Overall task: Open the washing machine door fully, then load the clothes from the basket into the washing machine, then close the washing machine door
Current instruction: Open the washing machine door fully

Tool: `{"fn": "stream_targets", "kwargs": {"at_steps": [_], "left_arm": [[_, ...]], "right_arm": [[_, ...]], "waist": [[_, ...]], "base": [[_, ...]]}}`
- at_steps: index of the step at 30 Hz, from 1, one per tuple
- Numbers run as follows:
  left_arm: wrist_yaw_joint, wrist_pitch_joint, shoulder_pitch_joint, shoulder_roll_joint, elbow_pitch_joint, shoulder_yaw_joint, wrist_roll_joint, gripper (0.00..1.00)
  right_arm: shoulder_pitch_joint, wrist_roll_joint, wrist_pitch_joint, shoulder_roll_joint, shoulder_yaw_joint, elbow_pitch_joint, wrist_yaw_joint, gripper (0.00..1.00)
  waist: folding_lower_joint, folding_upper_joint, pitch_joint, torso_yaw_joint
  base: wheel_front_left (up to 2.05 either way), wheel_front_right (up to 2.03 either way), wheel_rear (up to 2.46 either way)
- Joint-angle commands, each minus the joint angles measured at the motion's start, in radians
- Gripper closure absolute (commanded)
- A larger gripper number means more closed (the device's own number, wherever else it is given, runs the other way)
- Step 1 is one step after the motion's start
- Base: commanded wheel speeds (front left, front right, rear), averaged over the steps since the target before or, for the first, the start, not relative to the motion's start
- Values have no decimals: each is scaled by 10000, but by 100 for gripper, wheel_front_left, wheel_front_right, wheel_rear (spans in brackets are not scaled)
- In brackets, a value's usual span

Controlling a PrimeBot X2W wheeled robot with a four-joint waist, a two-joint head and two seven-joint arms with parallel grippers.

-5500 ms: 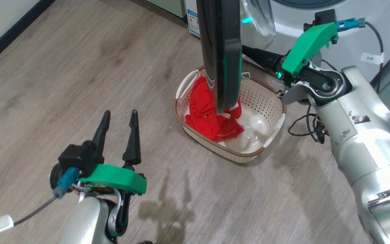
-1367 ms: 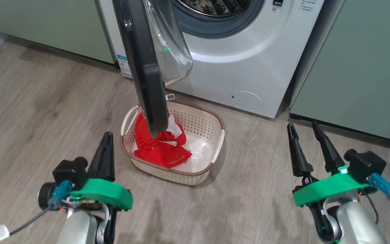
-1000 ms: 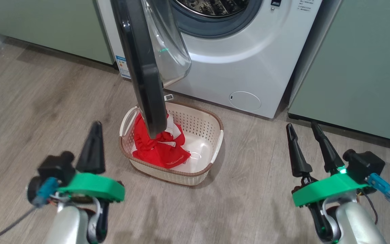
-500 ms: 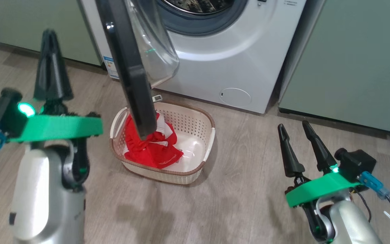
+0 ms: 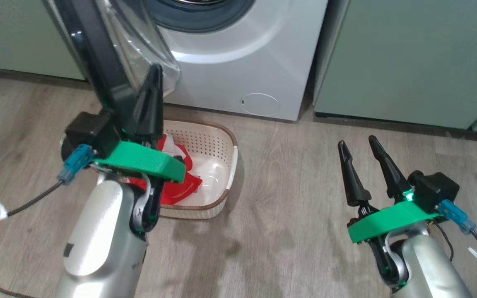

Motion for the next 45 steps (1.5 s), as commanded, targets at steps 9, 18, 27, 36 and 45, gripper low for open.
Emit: {"fn": "stream_targets", "kwargs": {"at_steps": [9,18,27,36,45], "left_arm": [[31,-42,-177,146,1289,202,-188,100],[167,-42,-230,146,2177,547,-119,100],[81,-42,-99,146,2370,868,-150,100],[104,-42,-10,146,2361,1213,-195,100],[-47,-42,-232,146,2394,2275,170,100]], "right_arm": [[-459,-77,-91,76,163,-343,0,0],[-503,-127,-91,86,174,-284,0,0],[-427,-158,-91,72,169,-185,0,0],[-496,-184,-91,-19,318,-89,0,0],[-865,-321,-91,-216,539,25,0,0]], "waist": [[0,0,363,-338],[0,0,443,-172],[0,0,399,422],[0,0,569,1306],[0,0,987,1703]], "base": [[0,0,0],[0,0,0],[0,0,0],[0,0,0],[0,0,0]]}}
